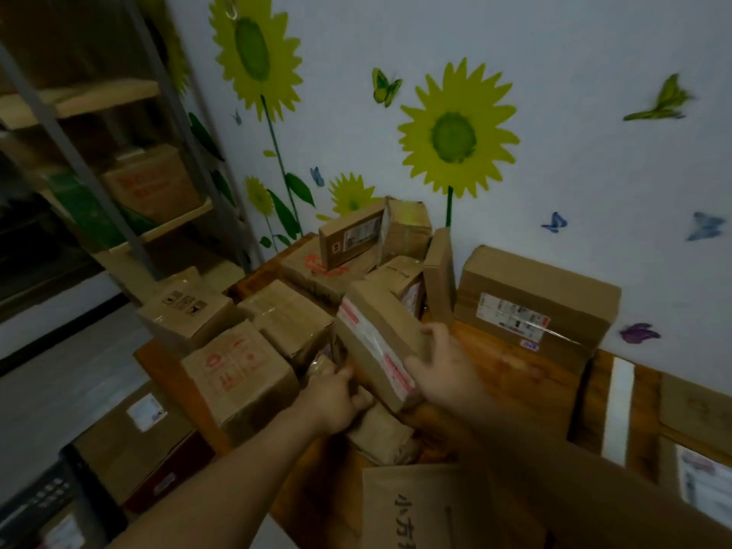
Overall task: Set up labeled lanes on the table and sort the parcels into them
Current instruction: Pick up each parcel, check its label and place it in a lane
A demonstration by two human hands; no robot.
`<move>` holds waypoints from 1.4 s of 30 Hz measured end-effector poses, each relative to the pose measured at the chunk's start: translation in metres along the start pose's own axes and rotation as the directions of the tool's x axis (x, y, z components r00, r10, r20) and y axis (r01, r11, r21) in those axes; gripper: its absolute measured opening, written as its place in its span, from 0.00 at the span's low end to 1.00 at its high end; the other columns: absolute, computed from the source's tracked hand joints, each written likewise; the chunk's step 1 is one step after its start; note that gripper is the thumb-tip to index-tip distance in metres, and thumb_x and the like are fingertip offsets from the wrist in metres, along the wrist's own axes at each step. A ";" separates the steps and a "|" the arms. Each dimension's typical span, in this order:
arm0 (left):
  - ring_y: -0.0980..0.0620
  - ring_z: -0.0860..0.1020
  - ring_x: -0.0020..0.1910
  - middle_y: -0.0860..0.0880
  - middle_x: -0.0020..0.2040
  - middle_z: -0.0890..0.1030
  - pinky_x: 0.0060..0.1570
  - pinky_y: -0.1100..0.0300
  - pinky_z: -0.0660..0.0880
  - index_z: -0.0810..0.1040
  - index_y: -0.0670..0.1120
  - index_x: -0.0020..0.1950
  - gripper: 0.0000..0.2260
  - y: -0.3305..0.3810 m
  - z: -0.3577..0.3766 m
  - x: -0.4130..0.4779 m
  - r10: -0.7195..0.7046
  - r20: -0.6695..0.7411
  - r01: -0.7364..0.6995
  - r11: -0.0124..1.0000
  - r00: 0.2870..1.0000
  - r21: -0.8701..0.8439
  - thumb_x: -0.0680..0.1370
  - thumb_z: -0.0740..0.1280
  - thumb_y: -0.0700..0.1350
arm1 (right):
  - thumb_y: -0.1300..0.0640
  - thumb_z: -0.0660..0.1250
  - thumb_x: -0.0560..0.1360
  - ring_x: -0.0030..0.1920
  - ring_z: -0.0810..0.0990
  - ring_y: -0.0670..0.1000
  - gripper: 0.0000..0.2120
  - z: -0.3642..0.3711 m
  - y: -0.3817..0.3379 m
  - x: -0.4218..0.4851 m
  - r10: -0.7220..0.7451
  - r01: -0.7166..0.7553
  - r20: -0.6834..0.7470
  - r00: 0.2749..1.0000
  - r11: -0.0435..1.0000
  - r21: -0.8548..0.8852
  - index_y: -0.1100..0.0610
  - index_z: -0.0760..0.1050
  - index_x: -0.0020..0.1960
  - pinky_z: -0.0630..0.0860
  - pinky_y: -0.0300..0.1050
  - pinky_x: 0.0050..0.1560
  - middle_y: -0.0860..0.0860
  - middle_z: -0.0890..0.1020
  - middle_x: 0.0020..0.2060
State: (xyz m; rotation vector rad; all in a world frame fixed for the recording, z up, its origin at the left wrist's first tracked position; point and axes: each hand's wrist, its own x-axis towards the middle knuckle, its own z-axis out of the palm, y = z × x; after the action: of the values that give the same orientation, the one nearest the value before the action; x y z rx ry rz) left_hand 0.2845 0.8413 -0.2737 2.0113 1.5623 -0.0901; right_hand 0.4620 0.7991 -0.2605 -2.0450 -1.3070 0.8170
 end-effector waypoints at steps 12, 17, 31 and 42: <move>0.51 0.79 0.53 0.50 0.56 0.80 0.53 0.52 0.77 0.69 0.52 0.67 0.24 0.018 -0.053 -0.069 0.300 0.065 -0.120 0.559 0.952 -0.820 0.73 0.72 0.43 | 0.39 0.62 0.74 0.61 0.76 0.50 0.22 -0.042 -0.036 -0.122 0.062 0.057 -0.252 0.966 0.897 0.439 0.47 0.73 0.65 0.73 0.52 0.62 0.49 0.76 0.62; 0.60 0.75 0.48 0.57 0.51 0.76 0.45 0.65 0.75 0.65 0.56 0.67 0.29 0.019 -0.050 -0.118 0.471 0.113 -0.309 0.722 0.875 -0.619 0.72 0.72 0.39 | 0.48 0.74 0.69 0.56 0.77 0.43 0.35 -0.047 -0.041 -0.181 -0.055 0.177 -0.280 0.959 0.885 0.431 0.40 0.60 0.71 0.77 0.42 0.53 0.41 0.78 0.56; 0.47 0.69 0.66 0.55 0.65 0.67 0.59 0.46 0.74 0.61 0.61 0.73 0.25 0.058 -0.053 -0.200 0.619 0.099 -0.376 0.587 0.779 -0.717 0.78 0.64 0.52 | 0.57 0.78 0.66 0.64 0.70 0.47 0.41 -0.073 -0.021 -0.275 -0.149 0.236 -0.386 0.911 0.953 0.191 0.37 0.57 0.67 0.75 0.49 0.62 0.44 0.69 0.64; 0.46 0.79 0.56 0.49 0.65 0.73 0.44 0.53 0.79 0.66 0.53 0.69 0.30 0.145 0.031 -0.267 0.508 -0.096 -0.273 0.286 0.856 -0.918 0.72 0.69 0.32 | 0.62 0.71 0.71 0.64 0.72 0.51 0.35 -0.131 0.044 -0.343 -0.016 0.271 -0.453 0.891 0.820 0.504 0.39 0.60 0.69 0.80 0.50 0.54 0.47 0.68 0.67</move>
State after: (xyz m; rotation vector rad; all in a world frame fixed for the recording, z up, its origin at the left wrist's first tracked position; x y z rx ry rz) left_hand 0.3420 0.5752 -0.1357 1.2871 0.5921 0.6261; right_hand 0.4710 0.4486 -0.1435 -1.5101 -0.8316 0.5409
